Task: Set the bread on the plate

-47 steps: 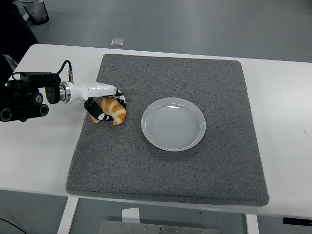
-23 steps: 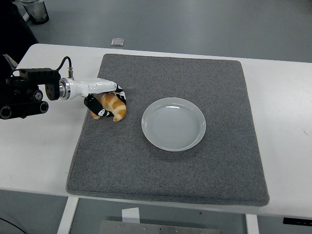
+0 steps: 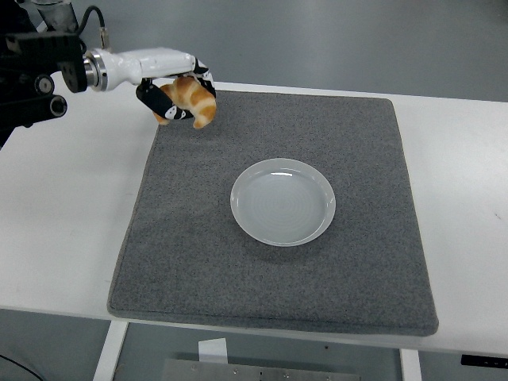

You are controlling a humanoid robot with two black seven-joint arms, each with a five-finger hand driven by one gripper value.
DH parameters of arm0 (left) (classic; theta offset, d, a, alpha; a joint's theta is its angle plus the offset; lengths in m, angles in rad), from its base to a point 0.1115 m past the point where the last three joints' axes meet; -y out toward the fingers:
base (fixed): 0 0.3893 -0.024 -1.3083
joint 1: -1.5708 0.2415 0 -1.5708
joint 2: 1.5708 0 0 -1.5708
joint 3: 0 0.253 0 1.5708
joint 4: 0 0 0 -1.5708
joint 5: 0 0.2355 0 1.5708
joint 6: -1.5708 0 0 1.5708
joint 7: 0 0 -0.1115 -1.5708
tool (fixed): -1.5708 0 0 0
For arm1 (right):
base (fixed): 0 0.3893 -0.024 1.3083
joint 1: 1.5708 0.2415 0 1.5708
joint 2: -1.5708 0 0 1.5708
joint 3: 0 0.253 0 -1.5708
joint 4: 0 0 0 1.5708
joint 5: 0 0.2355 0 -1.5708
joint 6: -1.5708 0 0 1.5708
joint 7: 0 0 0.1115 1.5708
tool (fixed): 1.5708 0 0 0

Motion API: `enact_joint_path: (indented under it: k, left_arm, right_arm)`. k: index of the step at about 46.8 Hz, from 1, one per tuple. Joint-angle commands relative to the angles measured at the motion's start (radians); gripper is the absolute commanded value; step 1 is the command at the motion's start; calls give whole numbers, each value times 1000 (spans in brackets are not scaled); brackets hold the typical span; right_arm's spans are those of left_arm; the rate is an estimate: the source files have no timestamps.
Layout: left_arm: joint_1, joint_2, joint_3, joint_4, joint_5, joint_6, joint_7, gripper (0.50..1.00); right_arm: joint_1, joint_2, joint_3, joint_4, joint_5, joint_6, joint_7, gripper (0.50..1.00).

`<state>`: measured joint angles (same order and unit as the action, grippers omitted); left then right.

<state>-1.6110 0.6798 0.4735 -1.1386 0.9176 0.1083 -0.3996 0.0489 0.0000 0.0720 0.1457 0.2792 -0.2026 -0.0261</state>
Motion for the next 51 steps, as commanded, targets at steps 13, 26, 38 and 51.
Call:
enact_joint_path:
  k: [13,26,38,51]
  left_arm:
    - [-72,20,-69,-26,1,-41,-13,500]
    - [-50,-42,-156,-58,24,-30,-24,500]
    - [-58,-126,-167,-56,26,-21,-62,500]
    - [-10,-247,-165,-17,56,16,-67,500]
  right_arm:
    - [-1,0,0,0,0,0,0,952]
    - [0,0,0,0,0,0,0,952]
    - [0,0,0,0,0,0,0,952]
    - [0,0,0,0,0,0,0,952]
